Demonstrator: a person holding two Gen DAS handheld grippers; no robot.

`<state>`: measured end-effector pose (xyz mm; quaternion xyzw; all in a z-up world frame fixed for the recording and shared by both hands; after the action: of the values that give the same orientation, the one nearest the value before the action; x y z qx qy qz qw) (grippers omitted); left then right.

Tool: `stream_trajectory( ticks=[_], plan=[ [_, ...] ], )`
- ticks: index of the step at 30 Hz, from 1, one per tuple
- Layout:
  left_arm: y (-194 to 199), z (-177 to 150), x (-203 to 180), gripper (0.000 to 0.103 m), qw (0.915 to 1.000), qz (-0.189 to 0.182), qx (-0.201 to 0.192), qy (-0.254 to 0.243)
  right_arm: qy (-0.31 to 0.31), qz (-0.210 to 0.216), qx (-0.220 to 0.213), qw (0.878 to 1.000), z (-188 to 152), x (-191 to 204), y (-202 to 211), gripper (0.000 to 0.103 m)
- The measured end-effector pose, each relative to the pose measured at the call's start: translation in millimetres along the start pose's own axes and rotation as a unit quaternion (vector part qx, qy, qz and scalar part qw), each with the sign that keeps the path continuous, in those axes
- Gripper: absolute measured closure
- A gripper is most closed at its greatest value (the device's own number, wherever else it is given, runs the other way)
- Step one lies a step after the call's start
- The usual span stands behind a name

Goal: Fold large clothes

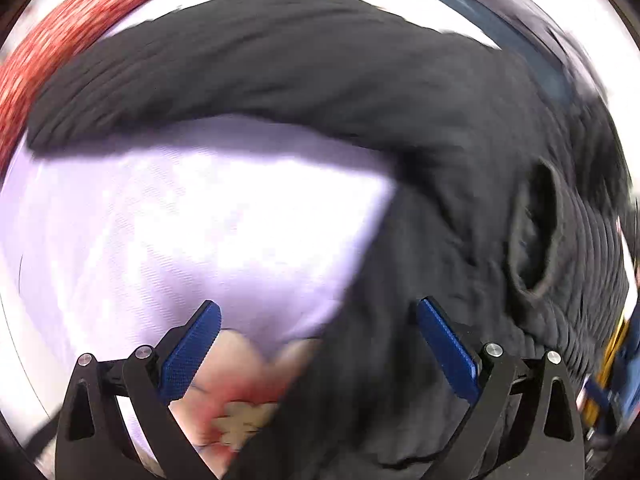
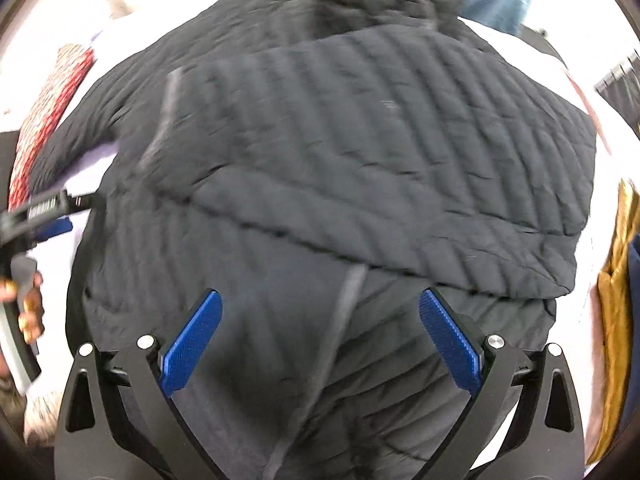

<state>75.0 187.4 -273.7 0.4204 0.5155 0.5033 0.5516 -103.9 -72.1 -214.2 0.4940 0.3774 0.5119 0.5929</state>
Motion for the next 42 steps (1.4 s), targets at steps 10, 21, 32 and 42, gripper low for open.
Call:
stream_trajectory(
  ticks=[10,21,32,42],
  plan=[
    [25.5,11.3,117.1,0.006,0.9899,-0.016,-0.024,0.139,0.036,-0.009,0.015,0.999,-10.0,23.7,4.0,0.005],
    [43.3,69.0,172.8,0.006,0.9547,-0.068,-0.081,0.278,0.035,-0.032,0.021,0.999,-15.0,26.7,6.0,0.005],
    [28.2,116.1,228.4,0.01,0.9079,-0.11,-0.092,0.394,0.017,-0.046,0.032,0.998,-20.3,25.8,5.0,0.005],
    [27.0,149.6,207.3,0.073,0.9323,-0.102,-0.094,0.334,-0.002,-0.048,0.034,0.998,-27.5,12.1,6.7,0.005]
  ],
)
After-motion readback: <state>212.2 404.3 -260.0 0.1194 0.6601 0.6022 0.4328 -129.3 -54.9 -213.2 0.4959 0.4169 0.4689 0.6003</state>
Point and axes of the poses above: each gripper's, at about its wrist camera, not at the fingertips, and y roughly against the way its jaws point, x to its left, z to its top, the point moved 4 cm from there along -y, roughly the way its jaws point, and after that the axes turned 6 degrees about y, right-handed, at the moved point
